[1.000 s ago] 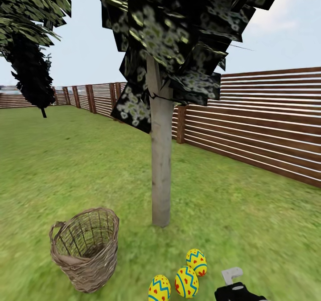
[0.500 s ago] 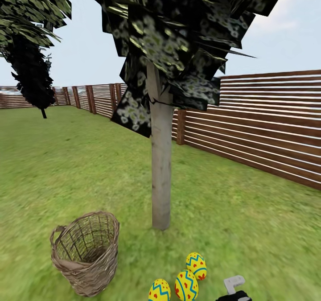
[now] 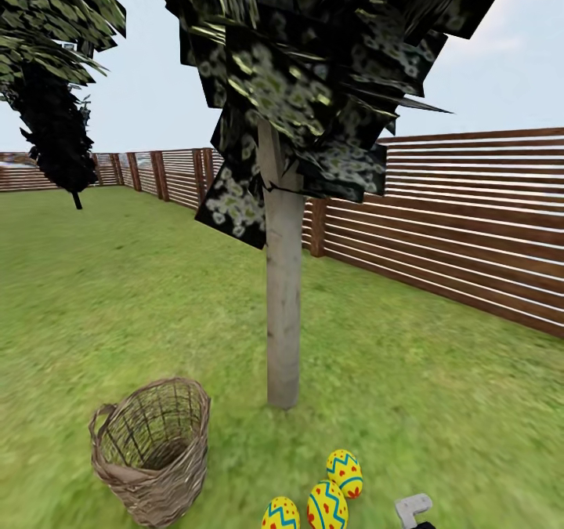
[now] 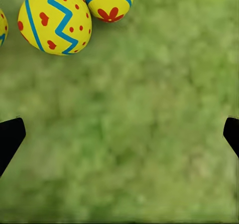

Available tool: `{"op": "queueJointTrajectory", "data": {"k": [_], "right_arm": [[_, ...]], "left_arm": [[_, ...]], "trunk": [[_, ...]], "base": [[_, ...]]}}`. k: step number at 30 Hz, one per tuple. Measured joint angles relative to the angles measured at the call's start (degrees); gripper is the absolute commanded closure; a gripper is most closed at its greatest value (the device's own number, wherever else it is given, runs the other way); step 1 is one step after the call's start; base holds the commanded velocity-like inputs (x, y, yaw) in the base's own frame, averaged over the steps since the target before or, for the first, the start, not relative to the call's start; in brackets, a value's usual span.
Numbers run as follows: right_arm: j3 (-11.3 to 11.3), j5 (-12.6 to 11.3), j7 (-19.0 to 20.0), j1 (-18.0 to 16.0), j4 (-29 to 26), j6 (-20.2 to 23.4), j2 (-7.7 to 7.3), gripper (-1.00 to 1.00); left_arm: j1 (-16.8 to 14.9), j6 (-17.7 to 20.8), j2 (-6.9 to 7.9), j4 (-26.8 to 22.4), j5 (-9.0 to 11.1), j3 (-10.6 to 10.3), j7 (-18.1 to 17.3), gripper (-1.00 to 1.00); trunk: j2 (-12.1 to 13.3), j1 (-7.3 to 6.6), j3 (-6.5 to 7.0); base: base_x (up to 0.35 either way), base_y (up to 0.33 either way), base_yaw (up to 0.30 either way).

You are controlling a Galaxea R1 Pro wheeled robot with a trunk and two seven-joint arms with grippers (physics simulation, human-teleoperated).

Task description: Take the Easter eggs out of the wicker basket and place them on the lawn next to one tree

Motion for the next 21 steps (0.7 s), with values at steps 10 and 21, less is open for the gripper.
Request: {"op": "queueJointTrajectory", "data": {"k": [10, 21], "right_arm": [[0.0, 0.2, -0.4, 0.8, 0.2, 0.0, 0.14, -1.0], [0.0, 0.3, -0.6, 1.9, 0.3, 0.2, 0.32, -1.0]], "left_arm": [[-0.7, 0.1, -0.48, 2.4, -2.3, -1.6, 0.0, -1.0], [-0.8, 0.2, -3.15, 2.9, -5.4, -5.6, 7.1, -1.0]], "trunk": [[4.0, -2.2, 1.8], [8.4, -4.61, 3.77]], "base": [[0.0, 0.0, 0.0], [0.0, 0.0, 0.0]]}}
